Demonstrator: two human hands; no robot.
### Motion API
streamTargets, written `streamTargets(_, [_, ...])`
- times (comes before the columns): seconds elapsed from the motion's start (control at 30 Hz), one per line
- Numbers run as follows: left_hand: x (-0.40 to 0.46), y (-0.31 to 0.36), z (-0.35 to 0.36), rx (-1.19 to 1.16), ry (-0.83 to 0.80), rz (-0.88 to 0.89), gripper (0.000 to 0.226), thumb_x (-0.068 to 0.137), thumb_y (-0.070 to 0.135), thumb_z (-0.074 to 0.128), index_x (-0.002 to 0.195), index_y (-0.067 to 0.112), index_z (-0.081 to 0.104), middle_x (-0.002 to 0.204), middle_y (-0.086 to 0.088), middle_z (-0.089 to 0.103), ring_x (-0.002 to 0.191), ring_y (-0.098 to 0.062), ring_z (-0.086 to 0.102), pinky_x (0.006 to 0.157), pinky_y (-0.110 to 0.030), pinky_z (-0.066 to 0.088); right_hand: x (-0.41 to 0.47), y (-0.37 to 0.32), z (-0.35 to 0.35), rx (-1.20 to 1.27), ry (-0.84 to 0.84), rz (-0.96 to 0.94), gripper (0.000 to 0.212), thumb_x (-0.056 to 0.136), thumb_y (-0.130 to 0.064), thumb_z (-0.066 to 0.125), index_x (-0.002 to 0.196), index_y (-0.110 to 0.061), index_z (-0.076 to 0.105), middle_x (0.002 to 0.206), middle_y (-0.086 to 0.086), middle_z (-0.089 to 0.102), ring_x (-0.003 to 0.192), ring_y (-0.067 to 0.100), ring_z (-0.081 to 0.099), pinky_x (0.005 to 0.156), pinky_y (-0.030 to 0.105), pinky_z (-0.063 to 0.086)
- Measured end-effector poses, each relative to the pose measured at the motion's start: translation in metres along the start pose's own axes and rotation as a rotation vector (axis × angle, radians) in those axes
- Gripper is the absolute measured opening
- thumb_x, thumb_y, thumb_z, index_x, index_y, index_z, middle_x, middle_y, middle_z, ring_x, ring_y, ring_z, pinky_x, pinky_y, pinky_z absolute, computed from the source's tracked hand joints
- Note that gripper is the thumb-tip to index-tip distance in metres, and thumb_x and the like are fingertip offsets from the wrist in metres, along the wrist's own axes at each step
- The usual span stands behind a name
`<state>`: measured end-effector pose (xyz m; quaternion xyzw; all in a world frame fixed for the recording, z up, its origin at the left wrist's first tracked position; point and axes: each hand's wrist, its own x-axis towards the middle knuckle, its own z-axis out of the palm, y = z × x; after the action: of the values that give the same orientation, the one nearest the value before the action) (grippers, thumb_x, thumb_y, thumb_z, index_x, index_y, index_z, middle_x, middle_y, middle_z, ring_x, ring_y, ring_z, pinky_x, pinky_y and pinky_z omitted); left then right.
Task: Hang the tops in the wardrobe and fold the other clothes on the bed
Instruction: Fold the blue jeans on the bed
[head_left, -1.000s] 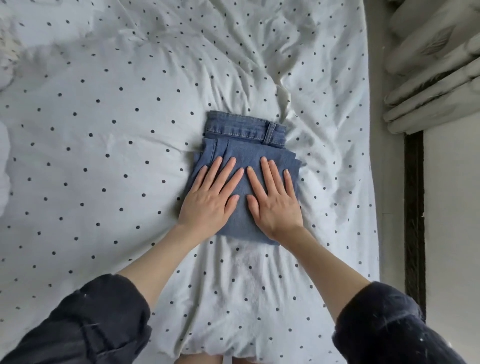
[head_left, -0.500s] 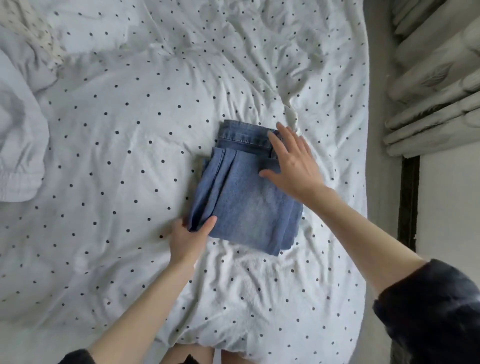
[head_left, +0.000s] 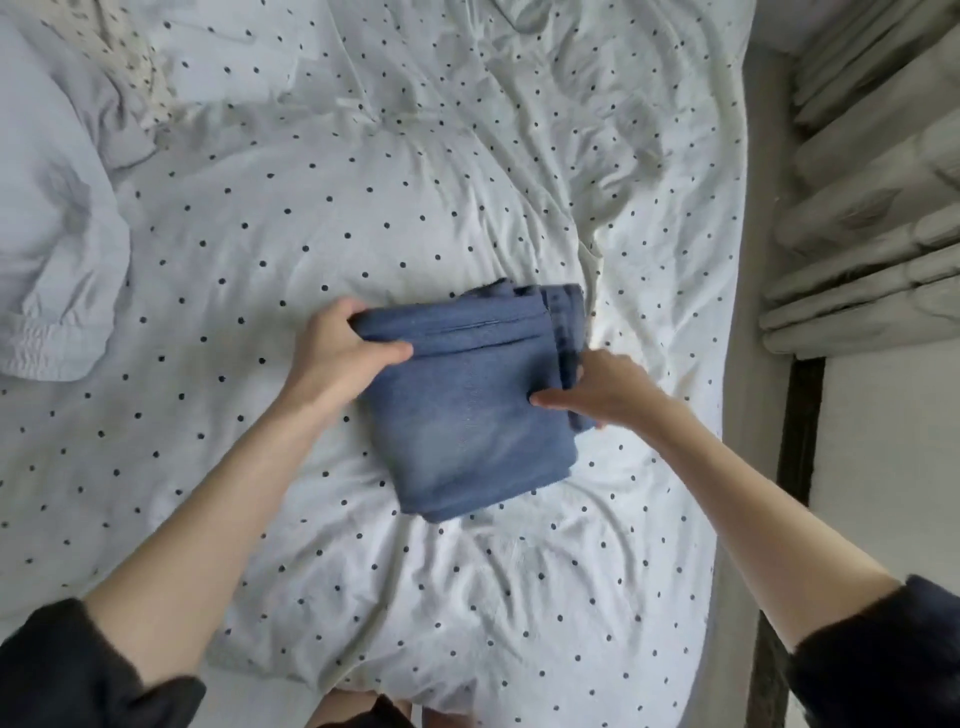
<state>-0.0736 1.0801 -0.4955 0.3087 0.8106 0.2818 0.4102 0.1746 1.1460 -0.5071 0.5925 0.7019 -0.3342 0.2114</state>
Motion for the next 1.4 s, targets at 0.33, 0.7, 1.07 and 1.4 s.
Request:
streamTargets(0.33, [0.002,-0.052,-0.006,-0.242,-0.336,-0.203,0.018,0.086,0.013,0.066,0.102,0.018,0.062,0.107,-0.008,0.068,0.101,-0.022,0.064,0.085,-0.034,0.054,0.021,0.016,0.011,0.693,-0.024,0.182,0.073,0.061,-0.028,0.087,0.122,-0.009,0.051,0.119,0.008,0.056,0.107,0.025,0.058,0.091,0.04,0.051])
streamTargets(0.7, [0.003,-0.04,0.003,-0.372,-0.315,-0.311,0.024,0.082,0.019,0.07,0.105,0.014,0.065,0.103,-0.001,0.072,0.092,-0.015,0.068,0.072,-0.031,0.052,0.016,0.032,-0.013,0.995,-0.083,0.192,0.015,0.083,-0.011,0.068,0.097,-0.006,0.067,0.082,-0.002,0.065,0.071,0.008,0.056,0.064,0.022,0.04])
streamTargets(1.07, [-0.028,0.012,-0.032,-0.194,-0.531,-0.21,0.021,0.083,0.015,0.068,0.104,0.011,0.064,0.093,-0.001,0.071,0.079,-0.015,0.067,0.068,-0.031,0.051,-0.082,0.042,-0.013,1.13,-0.086,0.276,0.01,0.087,-0.001,0.057,0.09,-0.008,0.063,0.085,0.003,0.064,0.078,0.013,0.058,0.067,0.028,0.049])
streamTargets(1.4, [-0.099,0.075,0.0,0.094,-0.999,0.098,0.024,0.083,0.015,0.068,0.106,0.011,0.063,0.092,-0.001,0.072,0.074,-0.009,0.067,0.061,-0.026,0.05,-0.301,0.048,0.055,1.536,0.399,0.53,0.01,0.085,-0.005,0.063,0.093,-0.009,0.068,0.084,0.001,0.069,0.074,0.01,0.064,0.06,0.026,0.05])
